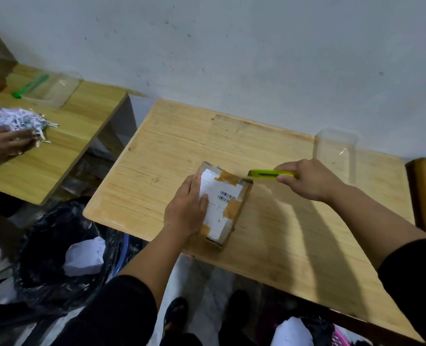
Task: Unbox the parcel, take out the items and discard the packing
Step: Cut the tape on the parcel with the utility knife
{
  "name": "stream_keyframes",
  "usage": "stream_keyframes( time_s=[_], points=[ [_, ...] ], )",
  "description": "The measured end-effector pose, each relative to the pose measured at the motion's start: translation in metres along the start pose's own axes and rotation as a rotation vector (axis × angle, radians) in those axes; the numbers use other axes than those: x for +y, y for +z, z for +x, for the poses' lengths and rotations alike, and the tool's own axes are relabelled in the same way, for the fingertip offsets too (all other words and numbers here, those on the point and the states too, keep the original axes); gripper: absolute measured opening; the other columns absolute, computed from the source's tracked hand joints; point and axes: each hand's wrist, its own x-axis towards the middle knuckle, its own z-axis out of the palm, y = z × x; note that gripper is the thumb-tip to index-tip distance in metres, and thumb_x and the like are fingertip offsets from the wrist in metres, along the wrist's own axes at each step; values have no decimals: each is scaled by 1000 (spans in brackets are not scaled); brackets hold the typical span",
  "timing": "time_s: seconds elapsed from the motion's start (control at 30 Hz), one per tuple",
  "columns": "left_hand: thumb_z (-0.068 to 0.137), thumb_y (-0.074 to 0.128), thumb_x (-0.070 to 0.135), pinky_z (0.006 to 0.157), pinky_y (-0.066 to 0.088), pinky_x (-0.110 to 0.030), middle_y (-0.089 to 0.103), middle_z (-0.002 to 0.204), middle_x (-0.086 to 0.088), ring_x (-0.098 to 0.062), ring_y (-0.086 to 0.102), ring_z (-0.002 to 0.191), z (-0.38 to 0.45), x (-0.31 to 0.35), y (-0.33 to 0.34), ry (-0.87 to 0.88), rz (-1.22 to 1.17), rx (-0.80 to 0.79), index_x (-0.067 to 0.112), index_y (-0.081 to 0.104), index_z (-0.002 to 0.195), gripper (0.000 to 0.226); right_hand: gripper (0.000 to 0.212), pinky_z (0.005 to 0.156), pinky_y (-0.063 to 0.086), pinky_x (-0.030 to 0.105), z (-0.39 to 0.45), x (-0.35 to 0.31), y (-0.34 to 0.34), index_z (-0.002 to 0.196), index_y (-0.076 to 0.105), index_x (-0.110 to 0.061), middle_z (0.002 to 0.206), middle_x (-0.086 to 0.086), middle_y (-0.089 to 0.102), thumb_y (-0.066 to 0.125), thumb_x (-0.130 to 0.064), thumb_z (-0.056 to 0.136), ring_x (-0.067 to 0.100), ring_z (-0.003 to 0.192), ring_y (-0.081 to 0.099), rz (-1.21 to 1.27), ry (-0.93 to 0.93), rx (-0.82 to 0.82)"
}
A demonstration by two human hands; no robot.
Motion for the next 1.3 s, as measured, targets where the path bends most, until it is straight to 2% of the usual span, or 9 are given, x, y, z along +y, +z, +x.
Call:
stream_keyframes(
  time_s=[0.1, 0.2, 0.27, 0.43, 0.57, 0.7, 1.03, 1.2, 1.3],
  points=[
    [97, 35, 26, 95, 44, -38, 29, 150, -8, -23, 38, 132, 2, -7, -6, 97, -56, -30, 12, 16, 147, 55, 26, 71, 37, 27, -26, -19, 16, 114, 64, -24, 91, 7, 68, 54, -29, 91, 24, 83, 56, 127, -19, 68],
    [99, 31, 20, 111, 25, -32, 18, 156, -7, -21, 23, 141, 2, -20, -17, 167, -190, -154, 12, 11, 148, 53, 28, 79, 46, 31, -52, -45, 45, 116, 64, -25, 105, 8, 72, 57, -29, 90, 28, 94, 63, 171, -21, 55],
    [100, 30, 19, 113, 18, -28, 16, 157, -6, -19, 20, 143, 1, -29, -23, 206, -260, -208, 14, 10, 148, 52, 28, 81, 50, 34, -68, -58, 64, 116, 64, -28, 103, 8, 73, 58, -31, 89, 27, 93, 65, 203, 2, 41],
    [100, 28, 15, 103, 9, -9, 15, 157, -5, -16, 17, 142, -3, -39, -29, 272, -334, -232, 13, 10, 148, 51, 29, 82, 47, 28, -89, -88, 101, 118, 62, -33, 111, -1, 72, 57, -34, 89, 20, 98, 65, 251, 50, 56],
    [100, 27, 17, 109, 9, -16, 12, 158, -5, -16, 14, 144, 0, -45, -22, 276, -331, -242, 12, 9, 149, 52, 30, 90, 49, 33, -94, -100, 116, 118, 62, -32, 115, -3, 70, 58, -32, 88, 18, 106, 64, 286, 98, 100],
    [100, 27, 17, 108, 6, -13, 11, 158, -6, -16, 13, 144, 0, -48, -18, 283, -332, -228, 11, 9, 148, 52, 29, 91, 49, 35, -96, -109, 119, 117, 62, -33, 115, -5, 70, 59, -31, 88, 17, 107, 63, 300, 110, 105],
    [100, 25, 18, 114, 10, -22, 10, 158, -6, -16, 11, 145, -1, -48, -18, 306, -361, -227, 10, 7, 149, 52, 33, 85, 51, 36, -85, -117, 116, 122, 55, -44, 119, -6, 68, 54, -40, 89, 23, 107, 61, 152, 78, 68],
    [100, 24, 19, 115, 13, -25, 10, 158, -3, -15, 12, 144, -2, -47, -18, 303, -364, -225, 13, 7, 149, 52, 33, 72, 45, 30, -92, -116, 114, 124, 52, -45, 110, -4, 71, 49, -40, 91, 24, 100, 62, 20, 55, 64],
    [100, 24, 18, 115, 15, -26, 12, 158, -3, -15, 13, 144, -2, -47, -19, 312, -374, -213, 14, 7, 149, 52, 36, 75, 44, 30, -103, -112, 108, 129, 46, -47, 115, -6, 69, 42, -44, 93, 23, 105, 61, -60, 80, 30]
  ],
)
